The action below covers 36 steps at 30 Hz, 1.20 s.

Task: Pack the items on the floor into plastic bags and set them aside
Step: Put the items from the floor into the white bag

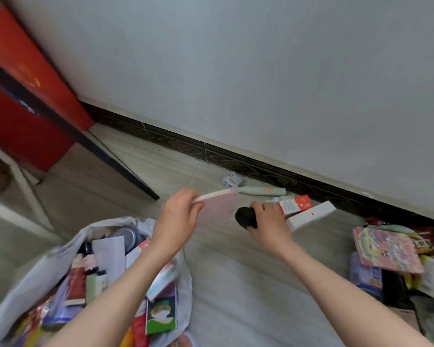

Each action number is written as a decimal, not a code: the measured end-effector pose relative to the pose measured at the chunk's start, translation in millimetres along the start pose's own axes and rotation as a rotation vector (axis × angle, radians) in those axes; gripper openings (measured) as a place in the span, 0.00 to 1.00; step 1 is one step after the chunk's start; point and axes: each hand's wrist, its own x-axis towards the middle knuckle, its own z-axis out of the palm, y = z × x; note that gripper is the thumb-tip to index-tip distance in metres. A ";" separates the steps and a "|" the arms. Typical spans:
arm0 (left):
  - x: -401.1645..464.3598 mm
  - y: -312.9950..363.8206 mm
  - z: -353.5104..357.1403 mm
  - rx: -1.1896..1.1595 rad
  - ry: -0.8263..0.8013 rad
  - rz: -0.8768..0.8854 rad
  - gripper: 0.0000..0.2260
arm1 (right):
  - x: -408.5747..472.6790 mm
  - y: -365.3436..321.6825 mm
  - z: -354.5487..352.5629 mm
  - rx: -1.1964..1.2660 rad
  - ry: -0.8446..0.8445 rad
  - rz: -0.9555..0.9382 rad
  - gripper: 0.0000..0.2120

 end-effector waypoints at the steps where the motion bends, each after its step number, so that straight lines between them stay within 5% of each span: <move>1: -11.4 -0.7 -12.8 -0.002 0.016 -0.028 0.04 | -9.6 -8.6 -7.0 0.060 0.025 0.002 0.19; 6: -71.3 -17.3 -69.6 -0.026 0.114 -0.184 0.05 | -53.3 -62.9 -30.8 0.341 0.083 -0.005 0.21; 14: -173.8 -73.4 -149.4 -0.079 0.339 -0.613 0.07 | -94.7 -166.7 -6.0 0.861 -0.154 0.145 0.15; 28: -167.0 -165.3 -141.9 0.269 0.257 -0.710 0.09 | -84.6 -269.4 61.1 1.030 -0.369 0.004 0.17; 36: -186.9 -199.9 -150.2 0.016 0.170 -0.924 0.18 | -86.3 -290.2 83.1 0.842 -0.365 -0.065 0.19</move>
